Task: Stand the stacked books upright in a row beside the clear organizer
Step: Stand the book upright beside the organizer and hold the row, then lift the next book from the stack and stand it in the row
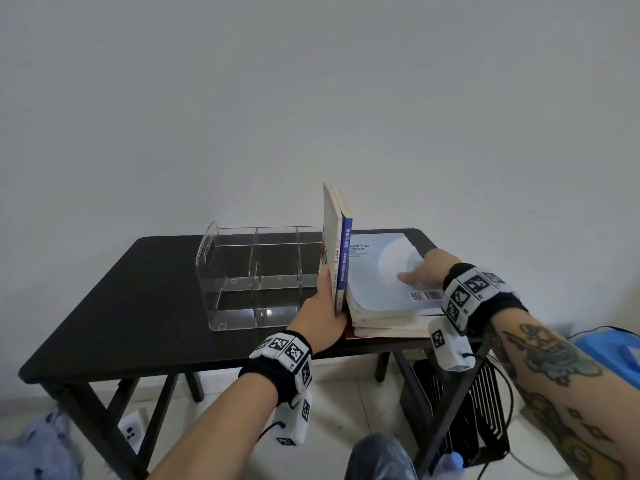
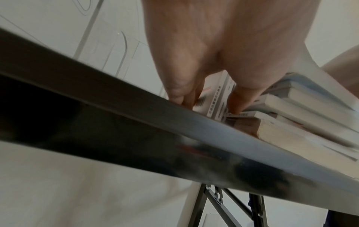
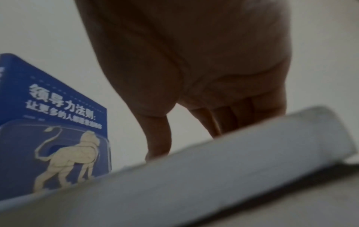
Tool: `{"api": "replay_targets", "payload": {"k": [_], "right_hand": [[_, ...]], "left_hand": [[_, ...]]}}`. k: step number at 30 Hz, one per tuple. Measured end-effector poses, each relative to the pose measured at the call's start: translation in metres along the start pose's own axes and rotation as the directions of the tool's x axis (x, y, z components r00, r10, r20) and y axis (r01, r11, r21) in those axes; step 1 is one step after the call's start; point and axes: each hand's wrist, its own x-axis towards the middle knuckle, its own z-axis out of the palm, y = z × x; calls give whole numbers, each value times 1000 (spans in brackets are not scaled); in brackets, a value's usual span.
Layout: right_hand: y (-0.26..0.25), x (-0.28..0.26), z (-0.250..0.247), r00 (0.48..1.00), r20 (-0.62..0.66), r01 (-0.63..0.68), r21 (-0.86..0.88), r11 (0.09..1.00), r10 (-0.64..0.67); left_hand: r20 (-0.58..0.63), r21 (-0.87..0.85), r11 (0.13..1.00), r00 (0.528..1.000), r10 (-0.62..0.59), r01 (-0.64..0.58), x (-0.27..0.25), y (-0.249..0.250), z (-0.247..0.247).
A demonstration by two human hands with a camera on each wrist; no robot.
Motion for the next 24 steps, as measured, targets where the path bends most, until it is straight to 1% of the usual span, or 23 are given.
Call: {"api": "replay_targets", "payload": {"k": [4,9,11,17,19,21,22,24], "right_hand": [[1,-2,-8,998,-40,-49,-10,999,49],[-3,-4,-21,996,-22,-89,-9,996,89],[-5,-5,-26,997,-31,-66,36,997,67],[-22,-24,-50,994,-80,95,200,975,-80],[-28,-32,-61,984,-145,141,299,944,-101],[-37,-38,-71,958,-269,197,362,911,-100],[-42,-41,-74,933,-348,233,386,892,-93],[-53,-48,-78,858,-512,323,459,828,-51]], "left_hand": [[24,-12,1000,1000,-8,9,0,-1,-1],[47,17,1000,999,-8,7,2,-2,-2],[49,24,1000,999,-7,6,1,-2,-2],[17,20,1000,1000,17,-18,0,0,-3],[22,25,999,999,28,-28,-1,1,-4],[22,26,999,999,44,-45,-2,2,-4],[19,23,998,998,54,-54,-2,2,-4],[15,6,998,998,59,-59,-3,2,-5]]}}
